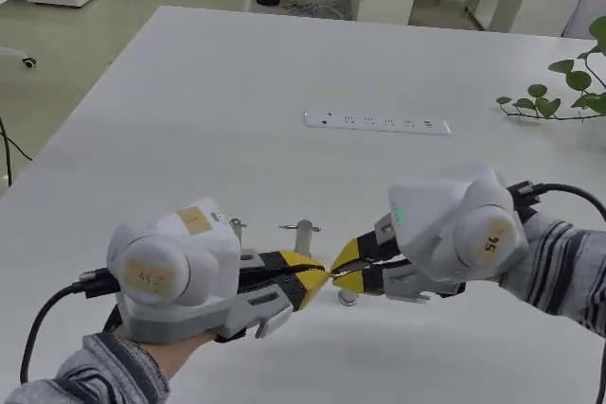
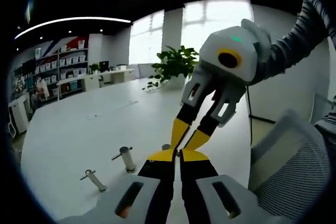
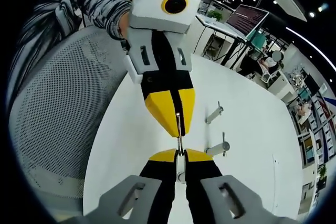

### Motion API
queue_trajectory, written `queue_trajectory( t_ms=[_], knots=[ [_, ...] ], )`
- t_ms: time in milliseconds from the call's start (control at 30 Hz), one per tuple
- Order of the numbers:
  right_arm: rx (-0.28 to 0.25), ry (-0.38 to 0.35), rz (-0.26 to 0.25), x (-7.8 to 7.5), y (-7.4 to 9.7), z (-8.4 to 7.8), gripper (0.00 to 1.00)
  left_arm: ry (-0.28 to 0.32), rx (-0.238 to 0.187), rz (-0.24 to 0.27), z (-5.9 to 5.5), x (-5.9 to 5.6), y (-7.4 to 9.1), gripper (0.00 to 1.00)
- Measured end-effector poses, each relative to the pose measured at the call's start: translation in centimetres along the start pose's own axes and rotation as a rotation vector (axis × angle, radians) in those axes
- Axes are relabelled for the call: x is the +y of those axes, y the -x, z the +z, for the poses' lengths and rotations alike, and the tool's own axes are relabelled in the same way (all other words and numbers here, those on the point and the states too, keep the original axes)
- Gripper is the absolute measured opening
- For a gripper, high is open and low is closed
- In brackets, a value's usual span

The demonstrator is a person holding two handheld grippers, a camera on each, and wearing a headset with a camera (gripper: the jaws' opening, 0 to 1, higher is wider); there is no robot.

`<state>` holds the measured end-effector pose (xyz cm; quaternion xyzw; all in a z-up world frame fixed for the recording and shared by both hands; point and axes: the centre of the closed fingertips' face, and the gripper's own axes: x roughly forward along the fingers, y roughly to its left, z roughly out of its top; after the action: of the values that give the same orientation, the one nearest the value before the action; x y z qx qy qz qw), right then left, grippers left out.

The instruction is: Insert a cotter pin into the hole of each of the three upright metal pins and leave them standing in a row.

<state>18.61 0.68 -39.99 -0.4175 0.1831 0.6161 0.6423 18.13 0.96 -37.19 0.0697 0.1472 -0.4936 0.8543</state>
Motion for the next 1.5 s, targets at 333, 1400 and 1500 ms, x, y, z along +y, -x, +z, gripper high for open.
queue_trajectory(
  t_ms=[333,1400,1500],
  knots=[
    [-0.04,-0.056,0.023,0.6,0.4,0.3,0.0,-0.045,0.021,-0.047,-0.1,-0.5,0.3,0.0],
    [0.08,-0.082,-0.04,0.1,2.5,-4.4,0.0,-0.086,0.125,0.098,-3.3,0.9,-3.3,0.29],
    [0.118,-0.115,-0.059,-0.3,2.7,-6.3,0.0,-0.076,0.136,0.117,-3.8,1.1,-4.1,0.29]
  ],
)
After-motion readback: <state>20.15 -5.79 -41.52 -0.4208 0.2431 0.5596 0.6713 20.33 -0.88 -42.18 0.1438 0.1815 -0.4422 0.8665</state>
